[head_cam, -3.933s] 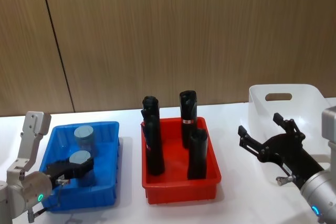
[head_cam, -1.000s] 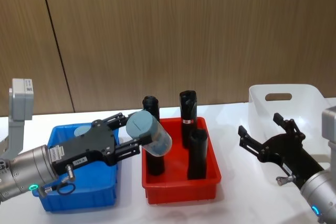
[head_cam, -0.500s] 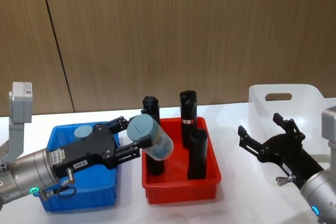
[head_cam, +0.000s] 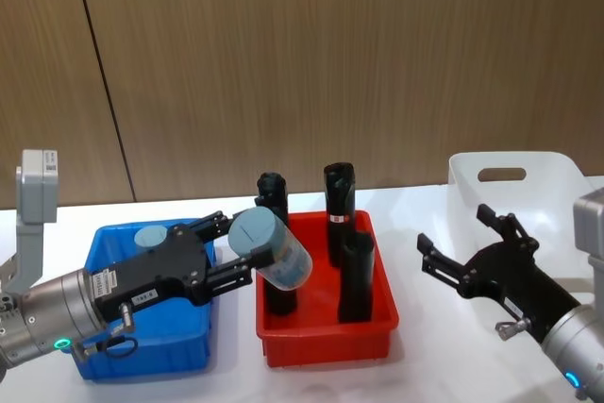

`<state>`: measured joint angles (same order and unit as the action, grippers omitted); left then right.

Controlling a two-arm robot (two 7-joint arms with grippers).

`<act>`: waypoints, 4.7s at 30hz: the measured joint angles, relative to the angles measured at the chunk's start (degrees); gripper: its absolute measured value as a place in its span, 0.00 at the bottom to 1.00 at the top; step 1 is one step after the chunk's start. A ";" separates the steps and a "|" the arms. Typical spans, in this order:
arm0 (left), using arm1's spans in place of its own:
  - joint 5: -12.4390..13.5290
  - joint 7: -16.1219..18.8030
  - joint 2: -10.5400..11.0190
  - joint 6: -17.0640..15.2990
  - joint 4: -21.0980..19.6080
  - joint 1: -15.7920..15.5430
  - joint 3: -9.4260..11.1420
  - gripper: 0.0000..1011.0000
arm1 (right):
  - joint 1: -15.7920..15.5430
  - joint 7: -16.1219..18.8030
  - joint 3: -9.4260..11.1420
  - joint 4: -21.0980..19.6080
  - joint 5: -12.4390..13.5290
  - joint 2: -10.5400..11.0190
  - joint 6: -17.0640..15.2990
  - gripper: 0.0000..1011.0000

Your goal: Pick the cotton swabs from the blue box and place them into the white box.

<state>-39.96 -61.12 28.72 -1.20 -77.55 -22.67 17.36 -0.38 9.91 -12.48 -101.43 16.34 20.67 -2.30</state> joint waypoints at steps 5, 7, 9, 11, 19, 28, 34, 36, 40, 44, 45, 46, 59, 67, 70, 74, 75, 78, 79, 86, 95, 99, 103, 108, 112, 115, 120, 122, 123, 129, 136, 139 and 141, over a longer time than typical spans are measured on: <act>-0.09 -0.03 0.01 0.03 0.07 0.00 0.03 0.67 | 0.52 4.08 0.31 -0.27 0.34 0.93 -0.98 0.99; -0.11 -0.05 0.01 0.04 0.09 0.00 0.05 0.67 | 0.84 5.98 0.44 -0.39 0.54 1.39 -1.50 0.99; -0.12 -0.06 0.01 0.05 0.10 0.00 0.05 0.68 | 1.05 7.06 0.53 -0.44 0.61 1.65 -1.81 0.99; -0.14 -0.07 0.02 0.05 0.12 0.00 0.06 0.67 | 1.47 9.19 0.63 -0.51 0.87 2.10 -2.42 0.99; -0.19 -0.10 0.02 0.05 0.16 0.00 0.06 0.68 | 3.37 16.32 0.80 -0.49 1.12 3.20 -4.79 0.99; -0.21 -0.10 0.02 0.05 0.19 0.00 0.06 0.67 | 6.50 24.54 0.33 0.47 0.49 3.65 -7.75 0.99; -0.21 -0.10 0.02 0.04 0.19 0.00 0.06 0.67 | 9.49 30.65 -0.71 1.83 -1.45 3.16 -9.83 0.99; -0.21 -0.10 0.01 0.04 0.19 0.00 0.06 0.67 | 10.61 32.59 -1.19 2.47 -2.41 2.75 -10.51 0.99; -0.21 -0.10 0.02 0.04 0.19 0.00 0.06 0.67 | 13.14 35.83 -2.26 4.07 -4.35 1.72 -11.49 0.99; -0.21 -0.09 0.02 0.04 0.19 0.00 0.06 0.67 | 14.90 37.71 -3.00 5.37 -5.75 0.92 -12.01 0.99; -0.21 -0.09 0.02 0.04 0.18 0.00 0.06 0.67 | 15.21 38.00 -3.13 5.61 -5.96 0.79 -12.09 0.99; -0.21 -0.09 0.02 0.04 0.19 0.00 0.06 0.67 | 15.50 38.27 -3.25 5.86 -6.18 0.65 -12.15 0.99; -0.21 -0.09 0.02 0.04 0.18 0.00 0.06 0.67 | 19.87 40.69 -4.70 9.31 -8.78 -1.24 -12.69 0.99; -0.21 -0.09 0.02 0.04 0.18 0.00 0.06 0.67 | 21.74 41.38 -5.52 11.03 -9.98 -2.10 -12.83 0.99; -0.21 -0.09 0.02 0.04 0.18 0.00 0.06 0.67 | 22.17 41.54 -5.78 11.43 -10.21 -2.34 -12.89 0.99; -0.21 -0.09 0.02 0.04 0.18 0.00 0.06 0.67 | 22.84 42.06 -6.24 12.06 -10.54 -2.69 -13.05 0.99; -0.21 -0.09 0.02 0.04 0.18 0.00 0.06 0.67 | 22.98 42.16 -6.35 12.17 -10.61 -2.76 -13.07 0.99; -0.21 -0.10 0.01 0.04 0.18 0.00 0.06 0.67 | 23.34 42.63 -6.68 12.45 -10.80 -2.99 -13.20 0.99; -0.20 -0.09 0.02 0.04 0.18 0.00 0.06 0.67 | 23.47 42.75 -6.81 12.52 -10.82 -3.05 -13.23 0.99; -0.21 -0.09 0.02 0.04 0.18 0.00 0.06 0.68 | 24.25 43.44 -7.71 12.90 -11.27 -3.61 -13.58 0.99; -0.21 -0.09 0.01 0.04 0.18 0.00 0.06 0.67 | 25.12 43.71 -8.62 13.16 -11.75 -4.27 -13.81 0.99; -0.21 -0.09 0.01 0.04 0.18 0.00 0.06 0.68 | 25.57 43.77 -9.01 13.31 -11.97 -4.59 -13.87 0.99; -0.21 -0.10 0.01 0.04 0.18 0.00 0.06 0.67 | 26.05 43.80 -9.44 13.45 -12.13 -4.92 -13.90 0.99; -0.21 -0.09 0.01 0.04 0.18 0.00 0.06 0.68 | 26.48 43.80 -9.88 13.56 -12.19 -5.18 -13.94 0.99; -0.21 -0.10 0.02 0.04 0.18 0.00 0.06 0.67 | 26.73 43.79 -10.21 13.60 -12.25 -5.36 -14.00 0.99; -0.21 -0.09 0.02 0.04 0.18 0.00 0.06 0.67 | 26.88 43.77 -10.39 13.62 -12.29 -5.45 -14.04 0.99; -0.21 -0.10 0.02 0.04 0.18 0.00 0.06 0.67 | 27.12 43.69 -10.78 13.65 -12.36 -5.58 -14.13 0.96; -0.21 -0.10 0.02 0.04 0.18 0.00 0.06 0.67 | 27.21 43.60 -10.94 13.67 -12.37 -5.63 -14.19 0.91; -0.21 -0.10 0.01 0.04 0.18 0.00 0.06 0.67 | 27.23 43.56 -10.99 13.67 -12.37 -5.63 -14.21 0.90; -0.21 -0.15 0.02 0.04 0.18 0.00 0.06 0.67 | 27.38 43.17 -11.35 13.68 -12.21 -5.65 -14.45 0.73; -0.21 -0.18 0.01 0.04 0.18 0.00 0.05 0.67 | 27.47 42.76 -11.62 13.64 -11.76 -5.57 -14.68 0.62; -0.22 -0.15 0.02 0.04 0.18 0.00 0.05 0.75 | 27.48 42.76 -11.79 13.51 -11.54 -5.55 -14.74 0.62; -0.22 -0.15 0.01 0.04 0.18 0.00 0.06 0.79 | 27.49 42.72 -11.82 13.45 -11.32 -5.50 -14.78 0.62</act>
<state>-40.18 -61.27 28.74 -1.15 -77.37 -22.67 17.41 27.11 52.63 -24.30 -87.98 5.02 15.17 -17.08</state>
